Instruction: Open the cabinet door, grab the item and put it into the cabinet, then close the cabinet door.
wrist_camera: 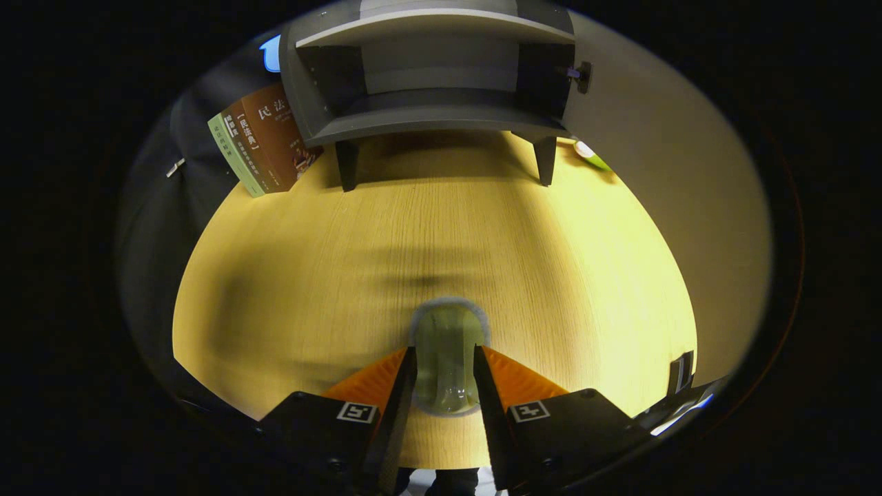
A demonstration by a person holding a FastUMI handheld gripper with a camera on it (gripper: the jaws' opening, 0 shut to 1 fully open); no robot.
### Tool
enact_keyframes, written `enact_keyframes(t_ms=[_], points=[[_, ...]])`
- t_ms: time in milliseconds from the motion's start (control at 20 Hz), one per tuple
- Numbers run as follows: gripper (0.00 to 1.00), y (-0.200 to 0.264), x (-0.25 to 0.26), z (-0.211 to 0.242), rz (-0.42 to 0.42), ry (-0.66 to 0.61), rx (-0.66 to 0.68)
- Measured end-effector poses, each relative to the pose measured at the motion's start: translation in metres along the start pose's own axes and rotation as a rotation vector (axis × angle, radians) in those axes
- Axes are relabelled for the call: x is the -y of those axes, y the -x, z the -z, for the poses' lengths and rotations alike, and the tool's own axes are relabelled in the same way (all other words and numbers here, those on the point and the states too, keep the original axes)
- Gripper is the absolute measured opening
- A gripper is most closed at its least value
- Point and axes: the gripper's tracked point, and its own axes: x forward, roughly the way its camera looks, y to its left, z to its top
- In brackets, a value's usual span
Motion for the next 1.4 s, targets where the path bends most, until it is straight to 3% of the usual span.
enact_keyframes(t_ms=[300,350,450,500,600,650,1000,1400], points=[[0.55,-0.016,0.003,0.01,0.015,-0.002,-0.053],[0.25,-0.019,0.003,0.009,0.017,-0.005,-0.052],[0.3,-0.015,0.005,0.009,0.022,-0.005,-0.046],[0.2,-0.02,0.005,0.01,0.029,0.003,-0.061],[0.2,-0.023,0.007,0.008,0.043,0.006,-0.047],[0.1,-0.016,0.007,0.006,0.041,-0.001,-0.056],[0.1,0.012,0.007,-0.02,0.054,-0.001,0.027],[0.1,0.104,0.001,-0.122,0.093,-0.024,0.303]])
